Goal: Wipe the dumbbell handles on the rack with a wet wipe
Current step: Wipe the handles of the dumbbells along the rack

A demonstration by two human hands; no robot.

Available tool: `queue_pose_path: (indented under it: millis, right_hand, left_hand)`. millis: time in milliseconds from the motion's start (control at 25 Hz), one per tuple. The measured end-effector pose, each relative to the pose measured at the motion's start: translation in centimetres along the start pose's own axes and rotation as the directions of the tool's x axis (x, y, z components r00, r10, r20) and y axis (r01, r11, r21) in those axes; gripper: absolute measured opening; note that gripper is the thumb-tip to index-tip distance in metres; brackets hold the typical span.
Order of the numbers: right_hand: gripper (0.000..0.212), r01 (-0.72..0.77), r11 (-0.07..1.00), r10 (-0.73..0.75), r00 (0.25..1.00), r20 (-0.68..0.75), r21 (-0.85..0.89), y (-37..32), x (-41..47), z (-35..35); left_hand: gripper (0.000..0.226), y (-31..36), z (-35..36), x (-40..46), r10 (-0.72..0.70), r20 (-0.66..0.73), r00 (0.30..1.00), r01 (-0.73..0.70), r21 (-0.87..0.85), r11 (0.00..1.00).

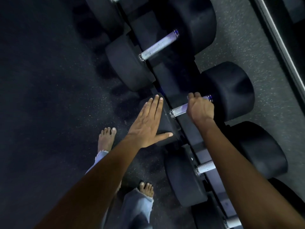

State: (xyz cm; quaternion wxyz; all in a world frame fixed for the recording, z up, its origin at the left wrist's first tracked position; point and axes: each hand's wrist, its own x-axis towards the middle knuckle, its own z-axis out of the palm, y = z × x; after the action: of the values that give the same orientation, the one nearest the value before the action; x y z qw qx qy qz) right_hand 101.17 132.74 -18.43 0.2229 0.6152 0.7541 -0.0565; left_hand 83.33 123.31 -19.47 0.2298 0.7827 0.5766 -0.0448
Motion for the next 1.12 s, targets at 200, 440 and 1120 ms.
queue_pose_path:
  millis: [200, 440, 1120]
  right_hand:
    - [0.029, -0.063, 0.994, 0.061, 0.998, 0.028, 0.092, 1.0, 0.2, 0.2]
    - [0.027, 0.112, 0.953, -0.126, 0.992, 0.03, 0.282, -2.4, -1.6, 0.9]
    - [0.018, -0.308, 0.445, 0.709, 0.694, -0.12, 0.841, 0.7, -2.9, 3.7]
  left_hand:
    - [0.113, -0.1, -0.2, 0.1, 0.002, 0.001, 1.0, -0.002, -0.021, 1.0]
    - [0.112, 0.0, -0.4, 0.0, -0.002, -0.013, 1.0, 0.002, -0.012, 1.0]
    - [0.112, 0.1, -0.4, 0.2, -0.013, 0.016, 1.0, 0.013, 0.018, 1.0]
